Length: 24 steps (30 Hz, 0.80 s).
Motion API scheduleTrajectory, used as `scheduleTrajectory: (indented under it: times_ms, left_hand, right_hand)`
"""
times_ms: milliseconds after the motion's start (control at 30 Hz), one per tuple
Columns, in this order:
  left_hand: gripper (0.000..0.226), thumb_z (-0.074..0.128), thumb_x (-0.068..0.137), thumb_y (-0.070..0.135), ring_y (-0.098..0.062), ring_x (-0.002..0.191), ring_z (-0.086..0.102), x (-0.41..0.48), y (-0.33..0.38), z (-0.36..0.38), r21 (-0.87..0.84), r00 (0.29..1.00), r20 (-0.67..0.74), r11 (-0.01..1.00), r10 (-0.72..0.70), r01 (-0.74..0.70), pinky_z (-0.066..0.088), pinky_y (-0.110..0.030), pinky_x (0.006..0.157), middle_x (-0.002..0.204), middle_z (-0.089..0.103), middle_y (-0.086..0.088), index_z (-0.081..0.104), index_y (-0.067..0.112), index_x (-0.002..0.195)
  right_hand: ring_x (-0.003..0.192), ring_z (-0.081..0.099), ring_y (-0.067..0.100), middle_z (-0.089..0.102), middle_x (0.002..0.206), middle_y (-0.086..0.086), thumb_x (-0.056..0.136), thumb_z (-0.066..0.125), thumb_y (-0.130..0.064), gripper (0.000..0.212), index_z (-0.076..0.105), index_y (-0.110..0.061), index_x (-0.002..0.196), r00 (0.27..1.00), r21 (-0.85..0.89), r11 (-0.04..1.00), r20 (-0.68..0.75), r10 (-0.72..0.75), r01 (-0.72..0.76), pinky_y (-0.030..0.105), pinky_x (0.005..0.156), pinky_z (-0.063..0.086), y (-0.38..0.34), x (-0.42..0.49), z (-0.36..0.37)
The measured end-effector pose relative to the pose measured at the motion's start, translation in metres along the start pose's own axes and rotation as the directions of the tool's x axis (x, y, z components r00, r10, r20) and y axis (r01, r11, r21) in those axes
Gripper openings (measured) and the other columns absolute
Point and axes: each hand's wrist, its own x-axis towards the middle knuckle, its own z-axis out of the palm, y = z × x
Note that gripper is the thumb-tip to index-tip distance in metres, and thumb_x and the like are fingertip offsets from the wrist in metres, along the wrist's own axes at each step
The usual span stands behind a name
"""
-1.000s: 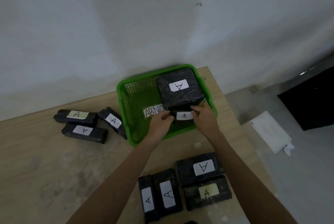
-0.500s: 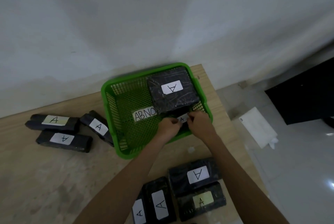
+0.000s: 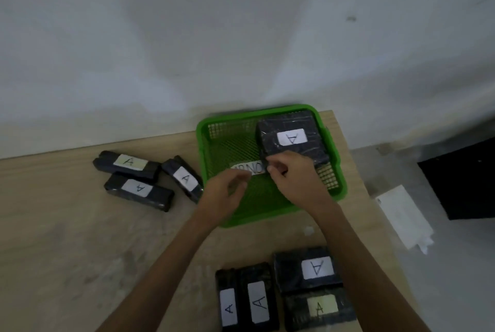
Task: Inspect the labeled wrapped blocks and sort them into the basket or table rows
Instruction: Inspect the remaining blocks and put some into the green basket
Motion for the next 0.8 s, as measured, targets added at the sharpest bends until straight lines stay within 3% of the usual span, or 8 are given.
scheduleTrajectory:
  times_ms: [100,167,267,367,467,533,667,800]
  left_hand:
    - [0.021,0.058,0.090,0.005,-0.007,0.083,0.061,-0.015,-0.027,-0.054,0.072,0.991,-0.121,0.996,-0.053,0.062,0.045,-0.006,0.070,0.098,0.066,0.004,0.068,0.012,0.106]
    - [0.022,0.059,0.088,0.003,-0.010,0.083,0.059,-0.024,-0.052,-0.084,0.155,0.978,-0.195,0.982,-0.074,0.105,0.043,-0.010,0.069,0.098,0.064,-0.001,0.067,0.011,0.106]
    - [0.029,0.065,0.082,0.003,-0.023,0.098,0.055,-0.032,-0.110,-0.116,0.318,0.926,-0.345,0.909,-0.155,0.271,0.044,-0.028,0.086,0.107,0.059,-0.012,0.064,0.006,0.110]
    - [0.045,0.066,0.079,0.005,-0.040,0.114,0.047,-0.036,-0.160,-0.134,0.233,0.820,-0.428,0.830,-0.381,0.507,0.042,-0.047,0.099,0.120,0.053,-0.023,0.055,0.001,0.122]
    - [0.049,0.062,0.082,0.008,-0.040,0.118,0.043,-0.034,-0.182,-0.141,0.161,0.763,-0.383,0.775,-0.521,0.611,0.037,-0.046,0.099,0.124,0.051,-0.026,0.048,-0.001,0.128]
    - [0.052,0.062,0.082,0.012,-0.040,0.113,0.048,-0.034,-0.188,-0.141,0.094,0.743,-0.359,0.771,-0.565,0.630,0.042,-0.047,0.094,0.120,0.053,-0.024,0.045,0.003,0.131]
    - [0.056,0.065,0.084,0.017,-0.036,0.110,0.054,-0.040,-0.180,-0.140,-0.063,0.701,-0.372,0.770,-0.608,0.635,0.046,-0.046,0.095,0.127,0.047,-0.021,0.043,0.006,0.135]
    - [0.068,0.073,0.077,0.033,-0.034,0.114,0.050,-0.057,-0.174,-0.143,-0.230,0.573,-0.352,0.662,-0.740,0.714,0.043,-0.044,0.098,0.129,0.047,-0.018,0.047,0.005,0.133]
  right_hand:
    - [0.085,0.059,0.011,0.065,0.102,0.006,0.092,0.059,-0.013,0.024,0.067,-0.006,0.113,0.994,0.095,0.995,0.095,-0.045,0.036,0.021,0.081,0.048,-0.039,0.015,0.030]
    - [0.090,0.059,0.015,0.065,0.103,0.008,0.092,0.058,-0.014,0.024,0.067,-0.007,0.113,0.985,0.145,0.988,0.156,-0.071,0.049,0.025,0.084,0.048,-0.061,0.025,0.056]
    - [0.096,0.060,0.020,0.066,0.109,0.012,0.092,0.057,-0.014,0.027,0.066,-0.005,0.115,0.965,0.169,0.985,0.252,-0.074,0.031,0.024,0.083,0.045,-0.090,0.034,0.098]
    - [0.110,0.057,0.025,0.061,0.124,0.015,0.093,0.056,-0.019,0.042,0.053,-0.004,0.132,0.891,0.171,0.975,0.451,0.049,-0.140,0.022,0.085,0.042,-0.107,0.040,0.146]
    - [0.121,0.050,0.031,0.052,0.132,0.016,0.092,0.056,-0.027,0.061,0.033,-0.004,0.144,0.769,0.106,0.940,0.609,0.195,-0.323,0.034,0.093,0.044,-0.115,0.037,0.186]
    - [0.125,0.048,0.032,0.048,0.137,0.014,0.090,0.057,-0.023,0.063,0.029,-0.007,0.145,0.733,0.129,0.891,0.625,0.268,-0.435,0.035,0.094,0.043,-0.118,0.030,0.203]
    - [0.133,0.041,0.029,0.044,0.145,0.010,0.087,0.059,-0.018,0.068,0.028,-0.011,0.147,0.748,0.191,0.818,0.552,0.368,-0.543,0.038,0.109,0.038,-0.117,0.022,0.222]
    - [0.130,0.043,0.027,0.041,0.145,0.009,0.088,0.060,-0.027,0.068,0.030,-0.013,0.147,0.704,0.238,0.758,0.602,0.376,-0.608,0.034,0.103,0.041,-0.120,0.020,0.209]
